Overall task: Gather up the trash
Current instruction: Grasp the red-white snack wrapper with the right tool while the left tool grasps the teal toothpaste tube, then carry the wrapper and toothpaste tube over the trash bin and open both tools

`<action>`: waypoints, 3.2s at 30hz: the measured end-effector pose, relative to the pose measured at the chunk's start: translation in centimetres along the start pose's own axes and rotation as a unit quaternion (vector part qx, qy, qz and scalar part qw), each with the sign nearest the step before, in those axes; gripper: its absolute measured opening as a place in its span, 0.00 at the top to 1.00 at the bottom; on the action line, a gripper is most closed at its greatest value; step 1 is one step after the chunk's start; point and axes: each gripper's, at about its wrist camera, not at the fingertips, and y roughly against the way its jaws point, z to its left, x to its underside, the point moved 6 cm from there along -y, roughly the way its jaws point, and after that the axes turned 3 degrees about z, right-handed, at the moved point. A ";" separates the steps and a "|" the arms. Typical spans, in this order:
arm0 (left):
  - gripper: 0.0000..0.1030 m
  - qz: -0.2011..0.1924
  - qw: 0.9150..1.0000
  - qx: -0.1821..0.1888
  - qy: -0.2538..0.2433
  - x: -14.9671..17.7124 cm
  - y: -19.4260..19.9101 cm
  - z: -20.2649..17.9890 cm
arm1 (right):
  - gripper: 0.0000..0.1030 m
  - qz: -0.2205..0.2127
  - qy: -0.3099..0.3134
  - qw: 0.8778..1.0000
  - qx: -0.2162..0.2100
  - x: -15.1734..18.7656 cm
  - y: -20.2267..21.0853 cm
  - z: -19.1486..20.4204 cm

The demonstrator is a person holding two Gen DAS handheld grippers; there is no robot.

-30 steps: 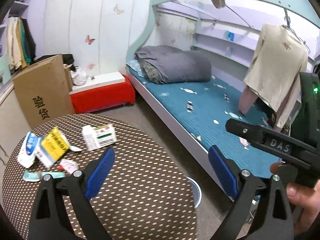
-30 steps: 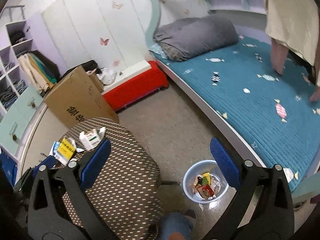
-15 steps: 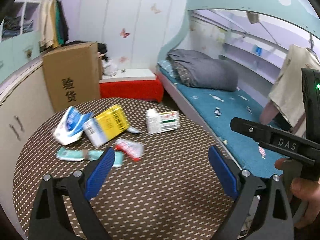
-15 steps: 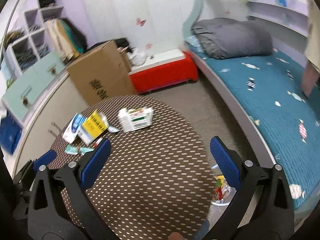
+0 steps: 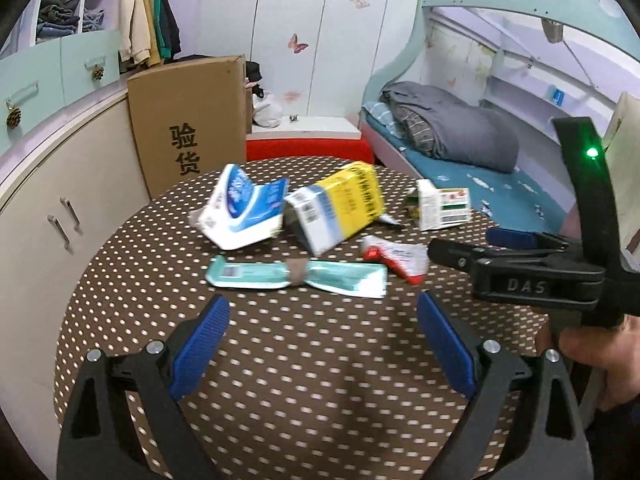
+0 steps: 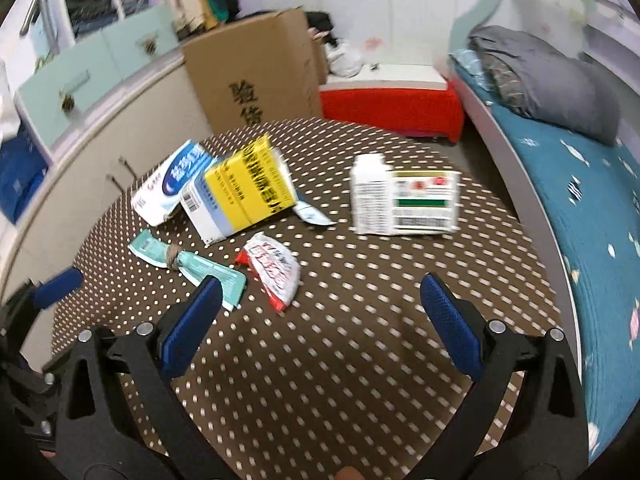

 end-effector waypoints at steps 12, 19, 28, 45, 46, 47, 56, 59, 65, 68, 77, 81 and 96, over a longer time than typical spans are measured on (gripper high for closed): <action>0.10 0.027 0.989 -0.024 -0.143 -1.3 -4.8 0.8 | 0.58 0.029 0.064 0.997 0.023 -0.4 -4.6 1.7; 0.10 0.036 0.962 -0.014 -0.270 -1.5 -7.2 -1.3 | 0.71 0.030 0.060 0.998 0.011 0.3 -3.7 0.5; 0.64 0.078 0.950 0.039 -0.300 -0.3 -7.3 -2.7 | 0.71 0.020 0.027 0.999 0.008 1.7 -1.2 -1.9; 0.80 0.114 0.955 0.119 -0.244 2.8 -5.0 -5.9 | 0.73 0.001 -0.011 1.000 0.009 5.7 4.3 -4.5; 0.80 0.113 0.956 0.122 -0.241 3.2 -4.8 -6.1 | 0.73 0.004 -0.012 1.000 0.010 6.2 4.4 -4.7; 0.81 0.112 0.958 0.123 -0.233 3.5 -4.5 -6.4 | 0.73 0.005 -0.013 1.000 0.010 6.5 4.4 -4.8; 0.81 0.103 0.979 0.117 -0.133 5.0 -2.3 -6.8 | 0.76 0.015 -0.016 1.000 0.005 9.2 4.9 -5.0; 0.81 0.097 0.983 0.111 -0.113 4.7 -2.0 -6.7 | 0.76 0.023 -0.009 1.000 0.007 9.9 4.8 -5.0; 0.81 0.100 0.984 0.091 -0.111 4.9 -2.3 -7.6 | 0.74 0.025 0.023 0.999 0.023 9.9 4.8 -4.4; 0.81 0.098 0.986 0.090 -0.099 4.6 -2.4 -7.9 | 0.78 0.021 0.026 0.999 0.022 10.0 4.9 -4.4; 0.81 0.067 0.990 0.099 -0.072 2.4 -1.0 -9.1 | 0.82 -0.024 -0.019 0.999 -0.012 8.8 7.9 -6.6; 0.81 0.047 0.991 0.110 -0.059 0.6 0.0 -10.5 | 0.82 -0.052 -0.038 0.998 -0.017 7.6 10.1 -8.2; 0.81 -0.011 0.977 0.198 -0.071 -6.0 2.4 -23.9 | 0.82 -0.174 -0.140 0.974 0.037 4.1 22.5 -21.1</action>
